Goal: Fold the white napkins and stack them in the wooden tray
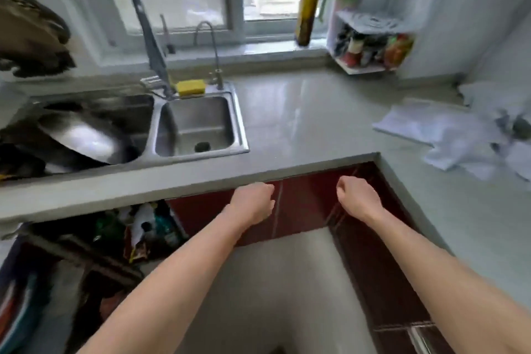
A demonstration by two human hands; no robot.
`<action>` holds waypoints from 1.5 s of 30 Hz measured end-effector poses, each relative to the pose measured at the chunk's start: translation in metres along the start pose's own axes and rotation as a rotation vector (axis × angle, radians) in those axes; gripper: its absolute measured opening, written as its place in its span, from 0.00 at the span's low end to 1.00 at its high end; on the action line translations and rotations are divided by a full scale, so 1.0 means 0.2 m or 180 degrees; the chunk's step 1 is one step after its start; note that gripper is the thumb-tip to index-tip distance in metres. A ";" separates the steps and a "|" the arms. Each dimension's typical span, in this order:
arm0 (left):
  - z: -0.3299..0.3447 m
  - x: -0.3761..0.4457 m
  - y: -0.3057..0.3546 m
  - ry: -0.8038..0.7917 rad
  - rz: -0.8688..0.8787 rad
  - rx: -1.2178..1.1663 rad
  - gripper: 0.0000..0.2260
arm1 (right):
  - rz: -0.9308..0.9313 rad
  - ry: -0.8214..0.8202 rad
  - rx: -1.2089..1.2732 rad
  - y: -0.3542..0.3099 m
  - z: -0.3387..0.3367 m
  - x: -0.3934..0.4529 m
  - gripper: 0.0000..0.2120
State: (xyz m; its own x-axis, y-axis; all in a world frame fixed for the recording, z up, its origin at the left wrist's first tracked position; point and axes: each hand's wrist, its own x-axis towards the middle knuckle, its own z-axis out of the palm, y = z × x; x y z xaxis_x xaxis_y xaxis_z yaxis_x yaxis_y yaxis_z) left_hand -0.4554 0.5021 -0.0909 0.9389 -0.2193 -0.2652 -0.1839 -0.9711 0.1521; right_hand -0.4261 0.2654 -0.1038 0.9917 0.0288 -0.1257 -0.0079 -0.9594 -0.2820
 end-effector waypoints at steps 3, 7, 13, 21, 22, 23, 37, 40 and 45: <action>-0.06 0.40 0.38 -0.0046 0.0617 0.0148 0.13 | 0.0663 0.0128 0.0035 0.43 -0.13 0.06 0.09; -0.10 0.82 0.77 -0.0060 0.1262 0.0243 0.13 | 0.1326 0.0354 0.0049 0.85 -0.21 0.13 0.10; -0.17 1.46 1.11 -0.0189 0.1888 0.0381 0.16 | 0.2121 0.0534 0.0202 1.22 -0.30 0.34 0.11; -0.31 2.11 1.42 -0.0550 0.2274 0.0450 0.18 | 0.2389 0.0763 0.0258 1.50 -0.44 0.68 0.06; -0.30 2.15 1.47 -0.0592 0.2299 0.0453 0.19 | 0.2378 0.0750 0.0197 1.55 -0.45 0.72 0.06; -0.30 2.19 1.51 -0.0620 0.2331 0.0463 0.19 | 0.2354 0.0747 0.0132 1.60 -0.48 0.76 0.05; -0.23 2.54 1.96 -0.0721 0.1820 0.0000 0.20 | 0.0885 -0.0148 -0.0870 2.29 -0.64 1.48 0.15; -0.22 2.56 1.99 -0.0768 0.1741 -0.0186 0.19 | 0.0674 -0.0029 -0.0686 2.36 -0.68 1.58 0.09; -0.31 2.59 2.02 -0.1009 0.1366 -0.1669 0.26 | 0.0655 0.0329 0.0501 2.30 -0.94 1.71 0.12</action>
State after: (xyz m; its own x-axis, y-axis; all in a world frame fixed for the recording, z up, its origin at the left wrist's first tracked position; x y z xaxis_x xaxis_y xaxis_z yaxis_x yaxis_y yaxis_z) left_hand -0.0244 0.0019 -0.1071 0.6725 -0.6625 -0.3299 -0.2780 -0.6392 0.7170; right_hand -0.0672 -0.2191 -0.0983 0.9749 -0.1986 -0.1003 -0.2223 -0.8864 -0.4060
